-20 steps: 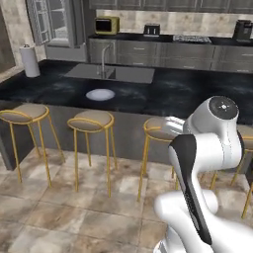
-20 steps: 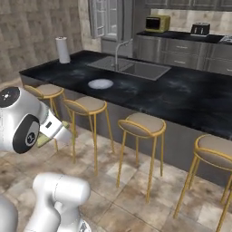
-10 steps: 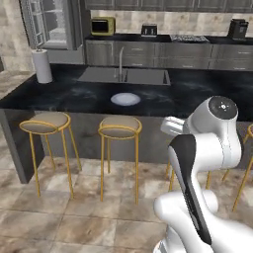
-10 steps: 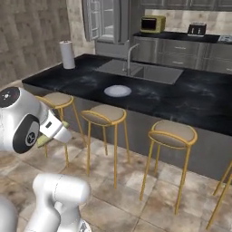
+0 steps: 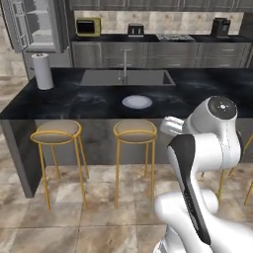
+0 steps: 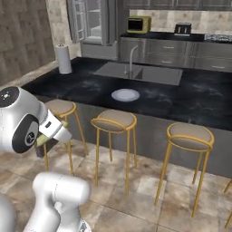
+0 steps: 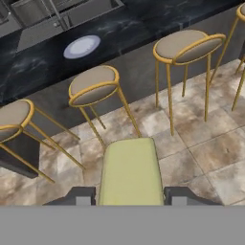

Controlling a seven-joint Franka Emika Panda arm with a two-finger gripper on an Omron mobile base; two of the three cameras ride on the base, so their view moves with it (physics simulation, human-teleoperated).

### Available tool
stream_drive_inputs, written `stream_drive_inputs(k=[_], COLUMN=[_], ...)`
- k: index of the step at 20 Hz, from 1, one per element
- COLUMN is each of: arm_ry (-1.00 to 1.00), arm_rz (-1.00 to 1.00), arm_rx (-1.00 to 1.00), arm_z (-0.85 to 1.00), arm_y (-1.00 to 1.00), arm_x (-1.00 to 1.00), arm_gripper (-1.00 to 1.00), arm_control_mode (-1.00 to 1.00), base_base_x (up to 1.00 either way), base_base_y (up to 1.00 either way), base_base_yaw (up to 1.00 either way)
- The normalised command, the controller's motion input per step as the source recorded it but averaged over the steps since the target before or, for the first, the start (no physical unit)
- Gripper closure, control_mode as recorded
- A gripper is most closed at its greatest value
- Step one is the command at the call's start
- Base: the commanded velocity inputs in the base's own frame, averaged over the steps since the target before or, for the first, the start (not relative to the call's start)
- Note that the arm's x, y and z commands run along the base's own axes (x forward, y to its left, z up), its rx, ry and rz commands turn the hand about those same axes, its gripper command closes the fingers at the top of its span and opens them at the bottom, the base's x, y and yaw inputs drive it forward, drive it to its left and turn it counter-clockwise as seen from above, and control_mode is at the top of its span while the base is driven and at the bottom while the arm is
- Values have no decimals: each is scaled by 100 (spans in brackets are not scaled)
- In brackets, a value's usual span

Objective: Retrieve the butter from the fridge and place it on a plate on the dining table. Then retrieve the butter knife by the fridge and place it near the plate.

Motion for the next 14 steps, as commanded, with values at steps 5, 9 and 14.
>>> stream_drive_inputs(k=[5, 9, 14], arm_ry=[0, 0, 0], arm_rz=[0, 0, 0], arm_rx=[0, 0, 0], arm_z=[0, 0, 0], arm_y=[0, 0, 0], arm_x=[0, 0, 0], arm_gripper=[100, 100, 100], arm_control_mode=[100, 100, 100], base_base_x=[47, 61, 63], base_base_y=[53, 21, 0], base_base_yaw=[-23, -18, -12])
